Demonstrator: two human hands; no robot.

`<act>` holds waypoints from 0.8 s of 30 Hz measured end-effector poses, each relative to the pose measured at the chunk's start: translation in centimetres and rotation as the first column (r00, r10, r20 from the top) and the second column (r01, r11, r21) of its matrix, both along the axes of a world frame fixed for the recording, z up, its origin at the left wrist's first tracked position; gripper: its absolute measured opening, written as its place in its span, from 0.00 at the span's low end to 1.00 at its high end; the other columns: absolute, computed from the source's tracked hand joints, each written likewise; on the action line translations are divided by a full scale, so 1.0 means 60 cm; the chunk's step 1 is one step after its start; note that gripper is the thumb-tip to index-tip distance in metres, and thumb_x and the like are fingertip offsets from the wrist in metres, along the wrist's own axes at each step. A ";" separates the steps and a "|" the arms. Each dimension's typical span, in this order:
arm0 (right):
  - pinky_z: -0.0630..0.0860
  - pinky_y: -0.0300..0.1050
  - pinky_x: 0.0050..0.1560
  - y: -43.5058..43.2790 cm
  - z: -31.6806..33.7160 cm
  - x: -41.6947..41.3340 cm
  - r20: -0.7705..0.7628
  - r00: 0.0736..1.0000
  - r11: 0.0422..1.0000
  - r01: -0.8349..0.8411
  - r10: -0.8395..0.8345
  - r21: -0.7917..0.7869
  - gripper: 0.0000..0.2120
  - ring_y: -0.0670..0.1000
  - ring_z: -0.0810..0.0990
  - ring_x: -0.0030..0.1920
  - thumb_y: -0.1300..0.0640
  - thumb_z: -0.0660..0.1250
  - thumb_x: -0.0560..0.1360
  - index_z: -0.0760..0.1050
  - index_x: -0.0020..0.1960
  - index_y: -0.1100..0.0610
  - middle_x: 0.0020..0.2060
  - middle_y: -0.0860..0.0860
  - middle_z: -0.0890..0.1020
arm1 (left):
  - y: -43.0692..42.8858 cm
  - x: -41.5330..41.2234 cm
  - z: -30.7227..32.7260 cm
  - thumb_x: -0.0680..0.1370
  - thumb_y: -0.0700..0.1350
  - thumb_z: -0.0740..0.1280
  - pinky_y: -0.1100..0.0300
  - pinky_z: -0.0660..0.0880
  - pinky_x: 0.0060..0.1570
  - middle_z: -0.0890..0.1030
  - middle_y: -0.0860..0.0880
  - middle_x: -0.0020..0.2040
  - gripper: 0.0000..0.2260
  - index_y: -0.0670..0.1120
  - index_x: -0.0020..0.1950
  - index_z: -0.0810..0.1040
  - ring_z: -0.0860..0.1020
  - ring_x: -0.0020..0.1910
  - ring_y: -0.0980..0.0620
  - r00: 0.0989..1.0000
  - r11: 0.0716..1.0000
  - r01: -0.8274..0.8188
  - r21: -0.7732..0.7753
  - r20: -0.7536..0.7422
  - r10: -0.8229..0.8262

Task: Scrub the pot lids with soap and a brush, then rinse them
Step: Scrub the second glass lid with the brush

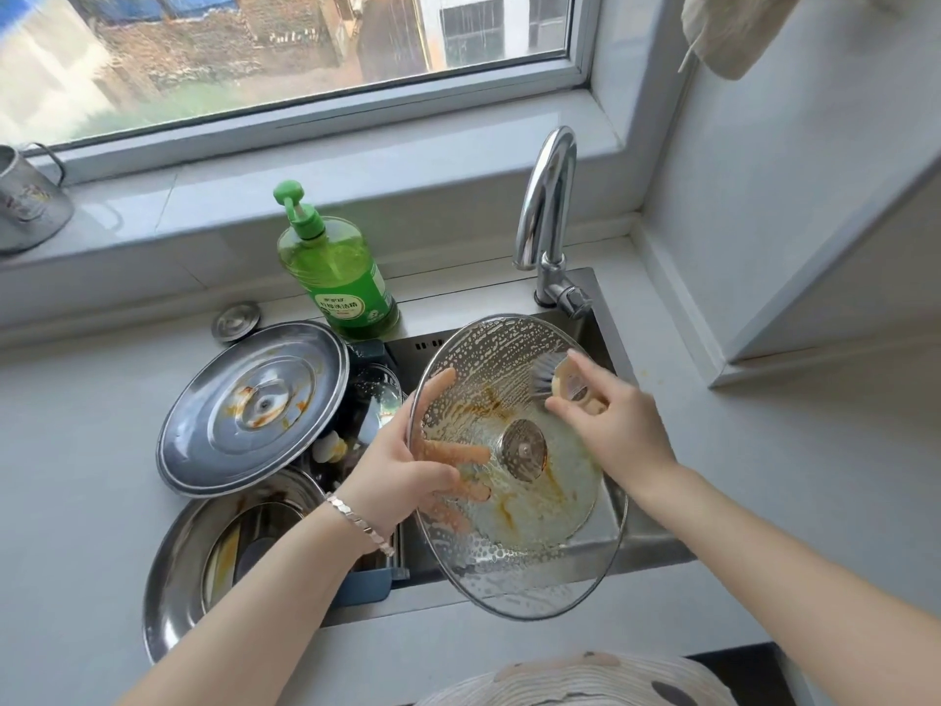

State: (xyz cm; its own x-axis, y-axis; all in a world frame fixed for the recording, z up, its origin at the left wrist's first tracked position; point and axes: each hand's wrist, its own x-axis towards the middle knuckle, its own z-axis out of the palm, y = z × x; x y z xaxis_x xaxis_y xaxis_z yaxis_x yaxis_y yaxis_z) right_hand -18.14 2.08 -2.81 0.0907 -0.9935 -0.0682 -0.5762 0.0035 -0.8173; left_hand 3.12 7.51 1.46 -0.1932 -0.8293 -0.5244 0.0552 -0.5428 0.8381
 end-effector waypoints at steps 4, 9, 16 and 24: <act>0.70 0.35 0.33 0.015 -0.007 0.001 -0.041 0.997 0.997 -0.067 0.068 0.022 0.30 0.44 0.72 0.32 0.50 0.71 0.71 0.63 0.69 0.41 0.32 0.43 0.76 | 0.000 0.005 0.003 0.64 0.29 0.64 0.44 0.79 0.32 0.83 0.37 0.48 0.37 0.63 0.63 0.66 0.83 0.39 0.39 1.000 1.000 -0.021 -0.011 -0.005 0.021; 0.65 0.37 0.33 0.022 -0.017 -0.004 -0.027 0.994 0.994 -0.103 0.104 0.035 0.29 0.42 0.67 0.29 0.50 0.71 0.71 0.63 0.68 0.40 0.29 0.39 0.69 | -0.001 0.009 0.006 0.67 0.24 0.64 0.47 0.80 0.29 0.83 0.37 0.48 0.38 0.63 0.63 0.66 0.83 0.39 0.40 0.999 0.999 -0.039 -0.037 0.012 0.039; 0.71 0.40 0.39 0.010 -0.026 -0.016 -0.068 0.996 0.998 -0.051 0.054 0.039 0.28 0.43 0.71 0.32 0.50 0.71 0.71 0.68 0.69 0.45 0.33 0.42 0.76 | -0.001 0.012 0.009 0.68 0.23 0.64 0.47 0.80 0.29 0.83 0.37 0.48 0.38 0.63 0.63 0.66 0.83 0.40 0.39 0.998 0.997 -0.055 -0.050 0.038 0.057; 0.65 0.34 0.34 0.029 -0.033 -0.019 -0.117 0.987 0.993 -0.100 0.107 0.067 0.27 0.42 0.69 0.32 0.49 0.71 0.71 0.67 0.68 0.41 0.31 0.41 0.72 | -0.004 0.016 0.011 0.71 0.20 0.59 0.47 0.79 0.28 0.83 0.36 0.48 0.39 0.62 0.67 0.64 0.83 0.38 0.41 0.994 0.993 -0.096 -0.064 0.042 0.099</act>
State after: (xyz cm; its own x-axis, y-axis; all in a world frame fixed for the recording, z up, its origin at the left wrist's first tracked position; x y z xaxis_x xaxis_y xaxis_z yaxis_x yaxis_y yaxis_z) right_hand -19.27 3.83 -4.79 0.1803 -0.9729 -0.1450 -0.6701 -0.0135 -0.7421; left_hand 4.07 7.29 2.13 -0.0870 -0.8742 -0.4777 0.0669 -0.4835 0.8728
